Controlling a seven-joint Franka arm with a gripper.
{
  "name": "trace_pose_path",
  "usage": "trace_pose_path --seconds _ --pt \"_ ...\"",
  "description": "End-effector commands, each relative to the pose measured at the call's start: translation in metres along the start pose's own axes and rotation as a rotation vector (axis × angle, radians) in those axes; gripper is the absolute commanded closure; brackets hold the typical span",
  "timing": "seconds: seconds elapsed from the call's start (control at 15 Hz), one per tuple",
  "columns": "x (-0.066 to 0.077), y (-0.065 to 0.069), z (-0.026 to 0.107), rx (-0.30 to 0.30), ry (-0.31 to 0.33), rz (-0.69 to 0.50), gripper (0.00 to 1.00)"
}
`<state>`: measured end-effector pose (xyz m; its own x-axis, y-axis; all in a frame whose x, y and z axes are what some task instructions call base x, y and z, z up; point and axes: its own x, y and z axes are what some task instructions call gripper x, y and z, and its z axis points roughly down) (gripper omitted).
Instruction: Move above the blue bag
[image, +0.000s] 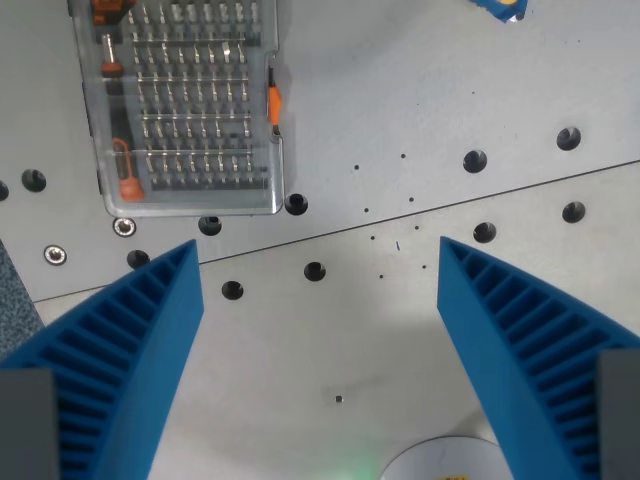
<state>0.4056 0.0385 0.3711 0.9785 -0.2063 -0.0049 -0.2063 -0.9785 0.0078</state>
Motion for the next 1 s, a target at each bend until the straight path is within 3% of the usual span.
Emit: trace_pose_path --seconds 0.07,0.53,1.0 --pt "0.0 0.0 -0.002 0.001 0.004 0.001 0.0" --pt "0.001 0.001 0.0 -0.001 0.005 -0.038 0.0" --pt "0.009 0.005 0.014 -0.008 0.017 -0.189 0.0"
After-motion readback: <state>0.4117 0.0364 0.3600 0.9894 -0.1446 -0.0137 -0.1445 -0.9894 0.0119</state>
